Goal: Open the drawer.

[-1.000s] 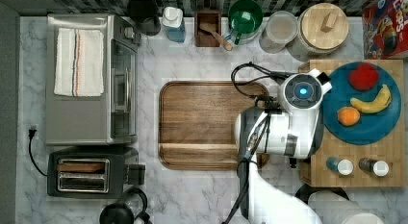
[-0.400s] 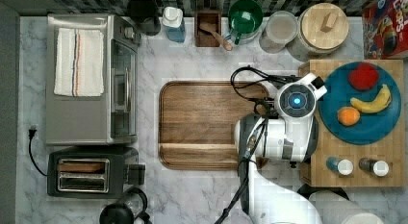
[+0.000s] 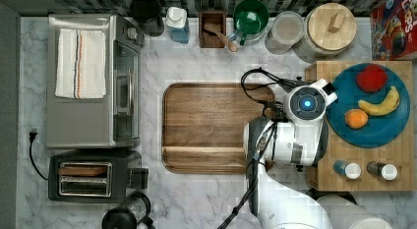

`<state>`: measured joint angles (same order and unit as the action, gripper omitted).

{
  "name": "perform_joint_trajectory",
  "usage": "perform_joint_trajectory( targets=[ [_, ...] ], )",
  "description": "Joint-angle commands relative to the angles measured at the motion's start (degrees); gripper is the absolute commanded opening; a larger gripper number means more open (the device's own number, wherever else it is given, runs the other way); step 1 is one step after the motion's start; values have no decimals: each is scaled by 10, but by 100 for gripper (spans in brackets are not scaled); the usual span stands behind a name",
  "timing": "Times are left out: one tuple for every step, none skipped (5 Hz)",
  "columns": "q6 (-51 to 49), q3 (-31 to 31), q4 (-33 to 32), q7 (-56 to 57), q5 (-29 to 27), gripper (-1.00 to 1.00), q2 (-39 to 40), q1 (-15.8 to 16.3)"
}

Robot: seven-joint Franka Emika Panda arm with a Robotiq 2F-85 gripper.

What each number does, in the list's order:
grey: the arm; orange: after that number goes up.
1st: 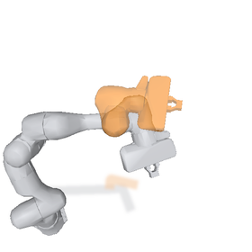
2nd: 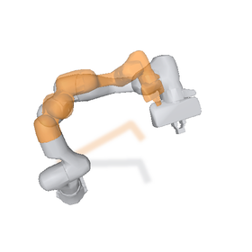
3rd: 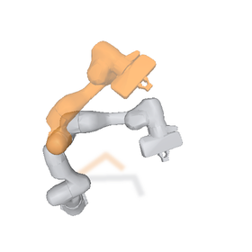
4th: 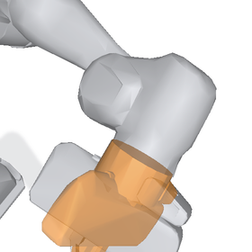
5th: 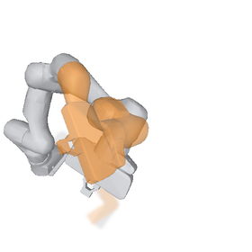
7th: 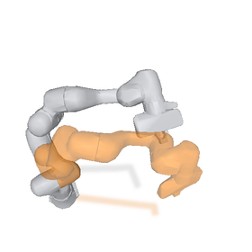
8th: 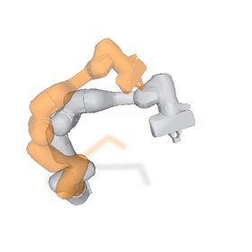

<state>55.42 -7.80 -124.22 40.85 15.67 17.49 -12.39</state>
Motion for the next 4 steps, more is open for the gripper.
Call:
perform_joint_trajectory(
  targets=[
    [0, 25, -38, -72, -4, 100, -15, 44],
    [1, 37, -63, -104, -2, 100, -36, 61],
    [29, 58, -96, -103, -1, 100, -57, 78],
    [60, 76, -118, -121, -2, 100, -64, 94]
  ],
)
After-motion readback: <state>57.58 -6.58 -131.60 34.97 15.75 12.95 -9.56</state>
